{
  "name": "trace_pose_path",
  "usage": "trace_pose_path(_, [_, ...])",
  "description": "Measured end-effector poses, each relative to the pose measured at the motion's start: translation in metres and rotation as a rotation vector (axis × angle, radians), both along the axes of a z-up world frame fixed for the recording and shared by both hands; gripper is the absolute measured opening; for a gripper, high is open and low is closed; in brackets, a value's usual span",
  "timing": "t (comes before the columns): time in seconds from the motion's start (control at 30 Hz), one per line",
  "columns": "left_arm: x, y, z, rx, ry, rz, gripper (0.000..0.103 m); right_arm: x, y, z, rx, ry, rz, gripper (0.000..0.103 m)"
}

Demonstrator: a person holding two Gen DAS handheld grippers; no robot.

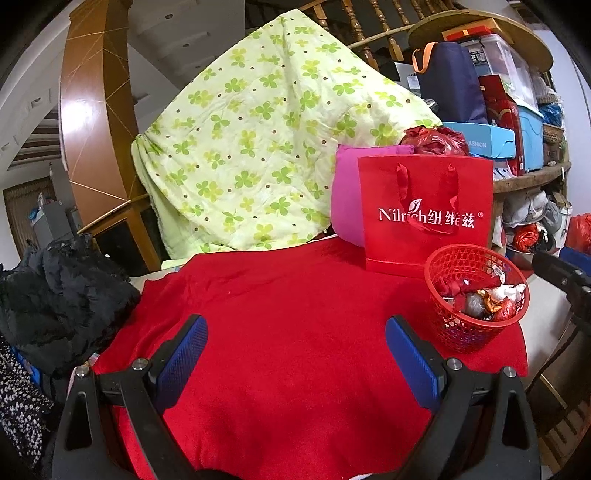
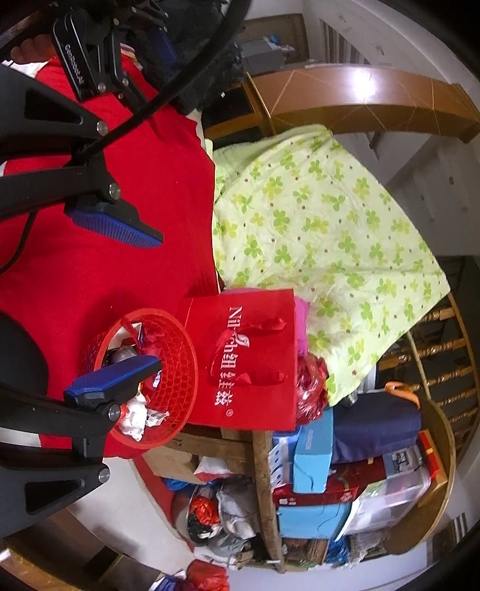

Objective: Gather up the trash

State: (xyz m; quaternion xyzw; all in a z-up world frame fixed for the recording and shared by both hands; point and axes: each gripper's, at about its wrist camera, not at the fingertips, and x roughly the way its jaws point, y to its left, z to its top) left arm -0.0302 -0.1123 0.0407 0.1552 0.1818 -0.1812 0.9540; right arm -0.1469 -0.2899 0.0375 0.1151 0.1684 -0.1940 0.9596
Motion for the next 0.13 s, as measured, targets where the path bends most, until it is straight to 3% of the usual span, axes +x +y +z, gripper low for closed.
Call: trace_pose_path(0.13, [0.028, 0.009, -0.009, -0.069, 0.035, -0.011, 0.097, 0.033, -0.003, -0.017, 0.023, 0.069, 0.018, 0.065])
